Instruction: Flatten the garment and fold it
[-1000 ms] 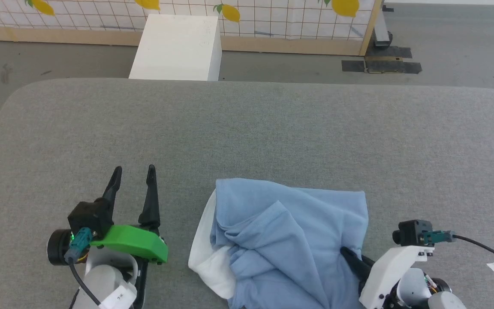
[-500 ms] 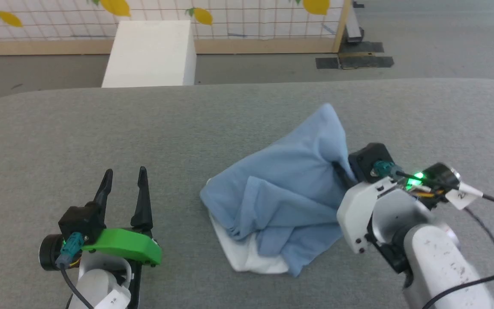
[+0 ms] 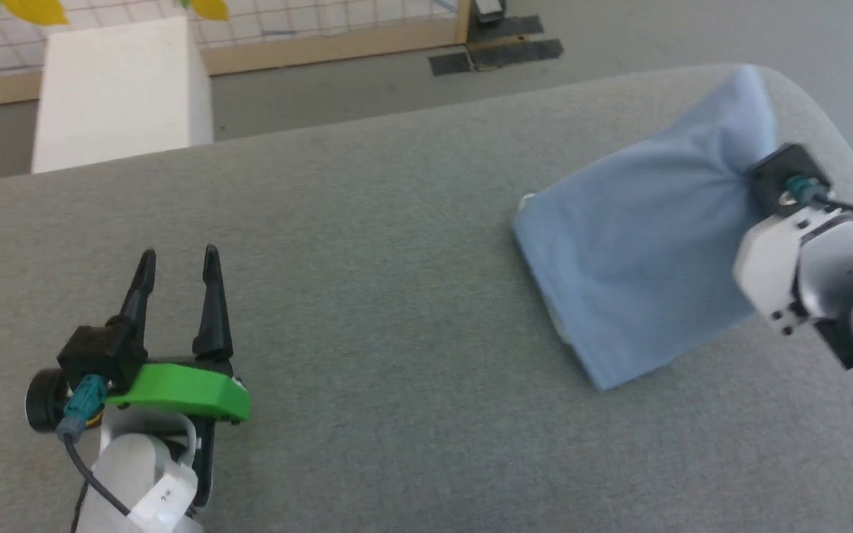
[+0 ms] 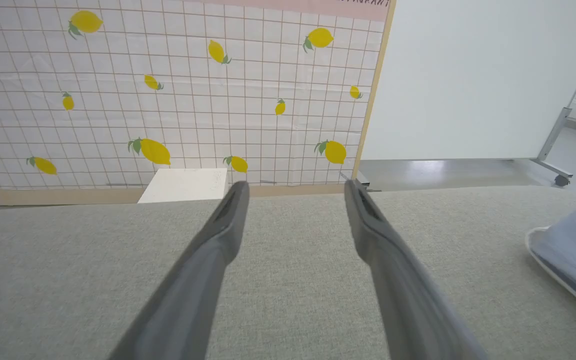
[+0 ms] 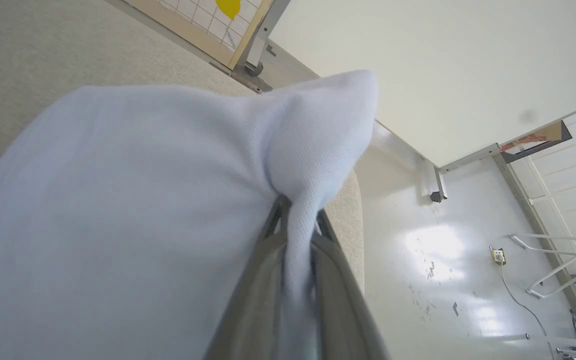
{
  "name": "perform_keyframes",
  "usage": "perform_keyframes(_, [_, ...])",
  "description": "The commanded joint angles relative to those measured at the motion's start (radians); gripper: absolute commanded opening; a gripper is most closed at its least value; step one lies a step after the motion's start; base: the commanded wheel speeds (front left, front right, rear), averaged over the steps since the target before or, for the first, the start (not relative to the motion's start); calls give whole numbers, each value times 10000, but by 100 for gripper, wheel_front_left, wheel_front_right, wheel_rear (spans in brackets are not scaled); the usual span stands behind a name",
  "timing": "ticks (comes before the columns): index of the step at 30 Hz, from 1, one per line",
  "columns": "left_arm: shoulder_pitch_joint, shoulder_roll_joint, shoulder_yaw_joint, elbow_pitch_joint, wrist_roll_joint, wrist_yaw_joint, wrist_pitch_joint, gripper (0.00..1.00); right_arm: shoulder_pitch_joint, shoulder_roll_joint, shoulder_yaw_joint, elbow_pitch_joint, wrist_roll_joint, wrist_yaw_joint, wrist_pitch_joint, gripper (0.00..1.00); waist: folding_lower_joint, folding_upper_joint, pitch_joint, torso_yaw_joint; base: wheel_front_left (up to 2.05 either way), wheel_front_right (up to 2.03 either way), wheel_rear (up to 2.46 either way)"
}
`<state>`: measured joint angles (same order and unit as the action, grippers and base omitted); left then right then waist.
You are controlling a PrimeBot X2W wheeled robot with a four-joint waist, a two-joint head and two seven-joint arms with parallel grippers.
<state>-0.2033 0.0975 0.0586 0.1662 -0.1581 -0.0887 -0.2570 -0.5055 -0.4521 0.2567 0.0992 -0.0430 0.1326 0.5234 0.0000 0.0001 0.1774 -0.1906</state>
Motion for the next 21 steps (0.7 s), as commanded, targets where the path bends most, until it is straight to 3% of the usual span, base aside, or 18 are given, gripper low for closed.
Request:
perform_keyframes(1, [-252,124,24,-115,72,-53,-47,100,-285,-157,-86,185,13,-19,-41,0,0,-1,915,-833,0,0,0])
perform_keyframes(6, [-653,310,-70,-320,236,-60,-46,100,-787,-422,-839,1155,-185,-19,-280,0,0,-1,1686,-1134,0,0,0])
perform_keyframes(12, [-1190,549,-296,-532,381,-101,87,100,-1454,-698,-2123,2730,-908,-19,-1168,0,0,-1,2593,-969,0,0,0])
perform_keyframes(21, [-1518,726,-471,-766,463,-72,245,100,-2171,-206,-4355,4320,-2289,-19,-2360,0,0,-1,3208,-460,0,0,0])
